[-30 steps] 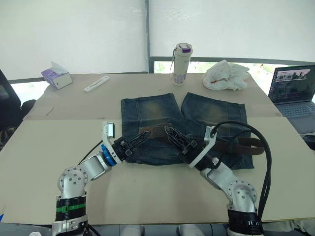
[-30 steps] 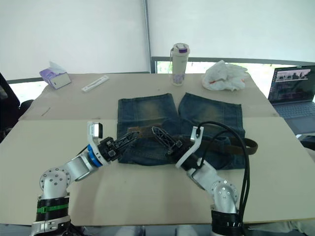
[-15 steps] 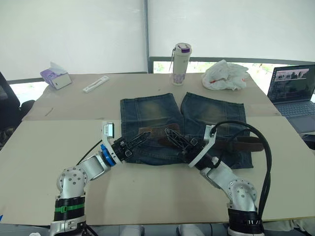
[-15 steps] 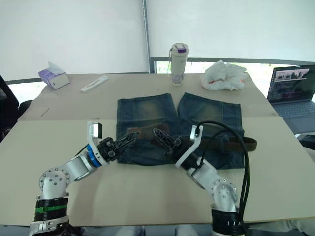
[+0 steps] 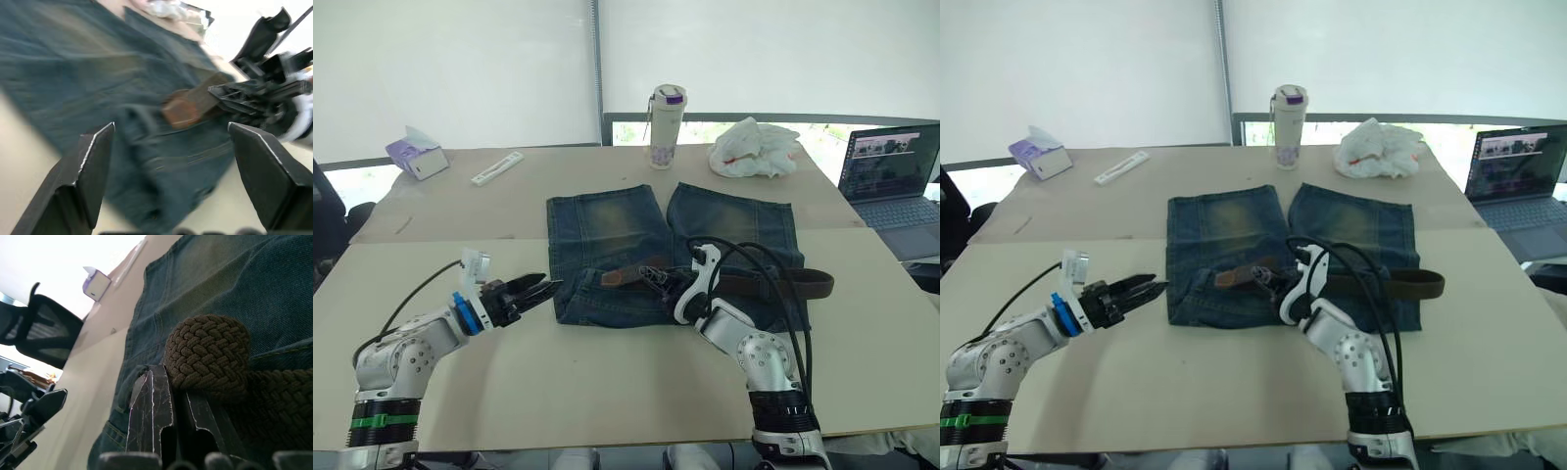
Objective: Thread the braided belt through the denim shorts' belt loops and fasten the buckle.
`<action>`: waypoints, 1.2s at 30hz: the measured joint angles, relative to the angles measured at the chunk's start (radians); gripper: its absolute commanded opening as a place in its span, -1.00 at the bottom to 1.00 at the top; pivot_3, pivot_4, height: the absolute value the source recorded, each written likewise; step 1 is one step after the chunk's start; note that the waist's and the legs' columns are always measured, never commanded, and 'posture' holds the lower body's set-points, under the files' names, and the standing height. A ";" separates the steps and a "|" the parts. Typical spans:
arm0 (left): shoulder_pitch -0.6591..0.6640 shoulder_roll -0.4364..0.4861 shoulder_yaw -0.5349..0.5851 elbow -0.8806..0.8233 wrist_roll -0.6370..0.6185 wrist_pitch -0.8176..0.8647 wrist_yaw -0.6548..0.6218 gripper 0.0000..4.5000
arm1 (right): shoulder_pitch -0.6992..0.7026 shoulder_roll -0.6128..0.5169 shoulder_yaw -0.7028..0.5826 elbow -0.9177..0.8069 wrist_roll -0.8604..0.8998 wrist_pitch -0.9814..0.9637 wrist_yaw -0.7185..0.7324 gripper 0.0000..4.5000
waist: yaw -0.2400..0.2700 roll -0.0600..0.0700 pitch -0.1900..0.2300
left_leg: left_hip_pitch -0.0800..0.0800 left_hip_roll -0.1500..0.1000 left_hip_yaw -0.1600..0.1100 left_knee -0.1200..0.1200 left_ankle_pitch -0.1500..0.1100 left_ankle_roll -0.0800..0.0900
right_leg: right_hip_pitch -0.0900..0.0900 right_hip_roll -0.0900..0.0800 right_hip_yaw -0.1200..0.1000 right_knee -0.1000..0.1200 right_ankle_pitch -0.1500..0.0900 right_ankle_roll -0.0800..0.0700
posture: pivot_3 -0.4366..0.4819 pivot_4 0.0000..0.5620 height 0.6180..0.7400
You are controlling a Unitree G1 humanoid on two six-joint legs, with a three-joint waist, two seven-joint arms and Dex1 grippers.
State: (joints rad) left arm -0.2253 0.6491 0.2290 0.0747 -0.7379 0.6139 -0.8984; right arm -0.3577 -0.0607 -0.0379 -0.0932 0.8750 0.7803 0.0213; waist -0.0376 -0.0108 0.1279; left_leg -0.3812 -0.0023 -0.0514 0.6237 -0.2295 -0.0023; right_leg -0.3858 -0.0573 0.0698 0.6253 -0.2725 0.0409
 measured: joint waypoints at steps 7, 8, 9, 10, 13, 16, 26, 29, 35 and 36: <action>-0.028 -0.053 -0.018 0.055 0.048 -0.056 -0.036 0.77 | -0.042 0.063 0.022 0.021 -0.082 0.018 -0.039 -1.00 | -0.010 -0.002 -0.001 | -0.001 0.002 0.000 0.000 0.000 0.000 | 0.000 -0.001 0.000 0.003 0.001 -0.001 | -0.05 -0.47 1.00; -0.028 -0.058 -0.024 0.058 0.053 -0.063 -0.042 0.77 | -0.052 0.075 0.025 0.028 -0.095 0.021 -0.052 -1.00 | -0.013 -0.002 -0.001 | -0.001 0.002 0.000 -0.001 0.000 0.000 | -0.001 -0.001 0.000 0.004 0.001 -0.001 | -0.05 -0.47 1.00; -0.028 -0.061 -0.031 0.058 0.058 -0.068 -0.047 0.77 | -0.059 0.082 0.027 0.033 -0.108 0.021 -0.058 -1.00 | -0.015 -0.002 -0.001 | -0.001 0.002 0.000 -0.001 0.000 0.000 | -0.001 -0.001 0.000 0.004 0.001 -0.001 | -0.05 -0.47 1.00; -0.028 -0.065 -0.033 0.059 0.069 -0.072 -0.051 0.77 | -0.066 0.090 0.029 0.039 -0.120 0.022 -0.068 -1.00 | -0.017 -0.002 -0.001 | 0.000 0.002 0.000 -0.002 0.000 0.000 | -0.001 -0.001 0.000 0.004 0.001 -0.001 | -0.05 -0.47 1.00; -0.028 -0.077 -0.033 0.061 0.072 -0.076 -0.055 0.77 | -0.088 0.094 0.059 0.052 -0.191 0.021 -0.086 -1.00 | -0.018 -0.002 -0.001 | 0.000 0.002 0.000 -0.002 0.000 0.000 | -0.001 -0.001 0.000 0.004 0.001 -0.001 | -0.05 -0.47 1.00; -0.028 -0.092 -0.036 0.061 0.078 -0.082 -0.055 0.77 | -0.105 0.089 0.094 0.062 -0.260 0.019 -0.087 -1.00 | -0.018 -0.002 -0.001 | 0.000 0.002 0.000 -0.002 0.000 0.000 | -0.001 -0.001 0.000 0.004 0.001 -0.001 | -0.05 -0.47 1.00; -0.019 -0.109 -0.047 0.060 0.092 -0.082 -0.057 0.77 | -0.106 0.111 0.114 -0.008 -0.304 0.038 -0.062 -1.00 | -0.018 -0.002 -0.001 | -0.001 0.001 0.000 -0.002 0.000 0.000 | -0.002 -0.002 0.000 0.004 0.001 -0.002 | -0.05 -0.47 1.00; -0.007 -0.117 -0.056 0.058 0.092 -0.079 -0.058 0.77 | -0.106 0.125 0.124 -0.012 -0.323 0.038 -0.062 -1.00 | -0.018 -0.002 -0.001 | -0.001 0.002 -0.001 -0.003 0.000 0.000 | -0.002 -0.002 0.000 0.004 0.001 -0.002 | -0.05 -0.47 1.00; 0.007 -0.147 -0.076 0.021 0.092 -0.062 -0.048 0.77 | -0.103 0.131 0.150 -0.017 -0.391 0.036 -0.062 -1.00 | -0.016 -0.002 -0.001 | -0.001 0.001 -0.001 -0.003 0.000 0.000 | -0.002 -0.003 0.000 0.004 0.001 -0.002 | -0.05 -0.47 1.00; 0.010 -0.153 -0.080 0.012 0.092 -0.059 -0.043 0.77 | -0.096 0.153 0.136 -0.017 -0.385 0.038 -0.065 -1.00 | -0.015 -0.002 -0.001 | -0.001 0.001 -0.001 -0.003 0.000 0.000 | -0.002 -0.003 0.000 0.004 0.001 -0.002 | -0.05 -0.47 1.00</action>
State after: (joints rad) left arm -0.2149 0.4958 0.1487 0.0866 -0.6461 0.5546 -0.9411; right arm -0.4534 0.0924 0.0985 -0.1107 0.4899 0.8184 -0.0437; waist -0.0531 -0.0130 0.1266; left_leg -0.3827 -0.0008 -0.0520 0.6210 -0.2295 -0.0023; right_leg -0.3880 -0.0604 0.0697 0.6290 -0.2712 0.0392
